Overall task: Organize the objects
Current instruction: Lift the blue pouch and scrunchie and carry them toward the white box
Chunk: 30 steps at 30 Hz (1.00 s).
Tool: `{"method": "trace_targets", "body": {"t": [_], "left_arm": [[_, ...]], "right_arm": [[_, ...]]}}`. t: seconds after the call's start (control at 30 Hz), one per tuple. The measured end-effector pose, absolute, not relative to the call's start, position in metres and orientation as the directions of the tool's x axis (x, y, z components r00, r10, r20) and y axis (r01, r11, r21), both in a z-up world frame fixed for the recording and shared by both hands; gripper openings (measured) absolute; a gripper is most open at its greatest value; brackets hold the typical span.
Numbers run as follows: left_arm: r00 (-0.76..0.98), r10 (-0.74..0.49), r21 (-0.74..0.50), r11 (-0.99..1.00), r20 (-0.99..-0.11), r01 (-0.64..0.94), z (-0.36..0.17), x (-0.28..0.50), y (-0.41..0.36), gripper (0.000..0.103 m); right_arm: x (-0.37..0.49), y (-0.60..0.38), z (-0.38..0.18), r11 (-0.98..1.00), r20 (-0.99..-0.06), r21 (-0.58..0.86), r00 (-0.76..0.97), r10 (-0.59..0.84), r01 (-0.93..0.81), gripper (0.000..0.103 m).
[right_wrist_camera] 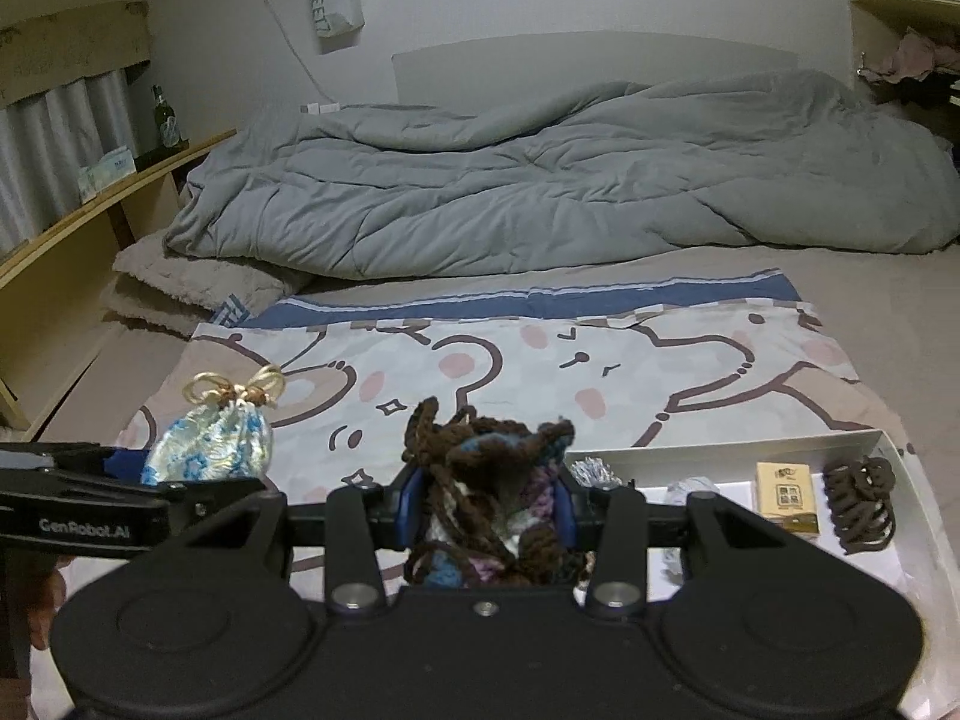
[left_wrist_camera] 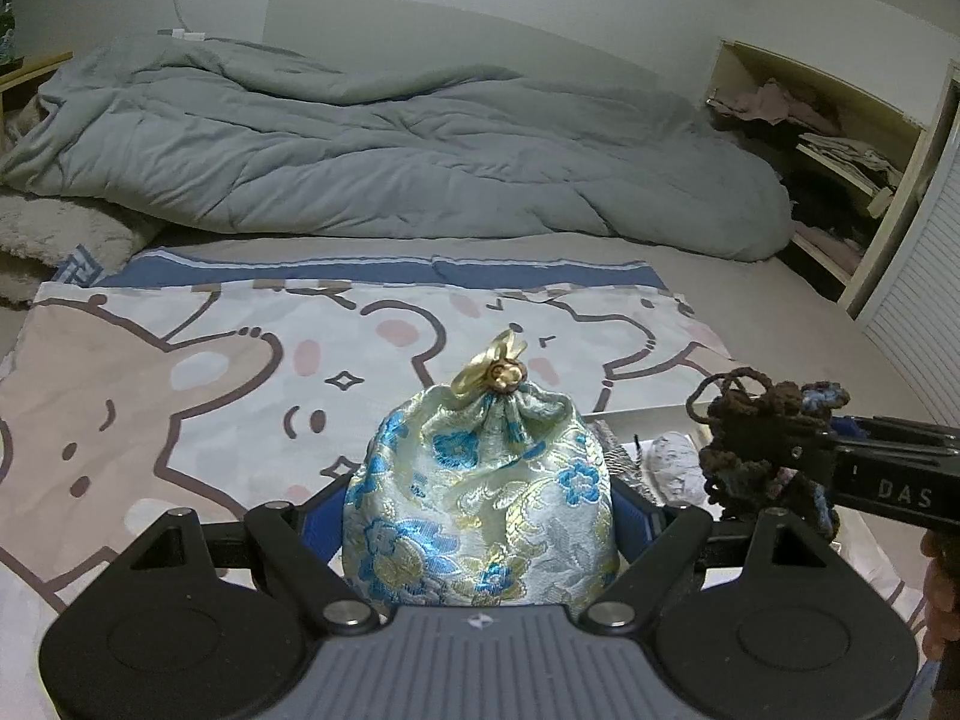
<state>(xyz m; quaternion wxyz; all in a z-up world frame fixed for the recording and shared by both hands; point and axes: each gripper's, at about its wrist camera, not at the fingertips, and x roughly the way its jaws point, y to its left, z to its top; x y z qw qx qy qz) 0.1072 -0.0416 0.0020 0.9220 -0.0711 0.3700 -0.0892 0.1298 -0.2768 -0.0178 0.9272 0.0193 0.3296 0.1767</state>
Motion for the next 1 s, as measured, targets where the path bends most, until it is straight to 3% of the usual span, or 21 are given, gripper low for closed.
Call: {"method": "trace_targets", "body": {"t": [0.63,1.0], "left_arm": [[0.654,-0.373,-0.271,0.928,-0.659,0.256,-0.013,0.112,-0.124,0.085],[0.535,-0.546,-0.493,0.832,-0.645,0.254,-0.048,0.125,-0.150,0.085]], "right_arm": [[0.117,-0.350,-0.027,0.965,-0.626,0.125,0.736,0.256,-0.230,0.043],[0.131,-0.402,-0.063,0.939,-0.675,0.297,0.658,0.334,-0.172,0.043]]}}
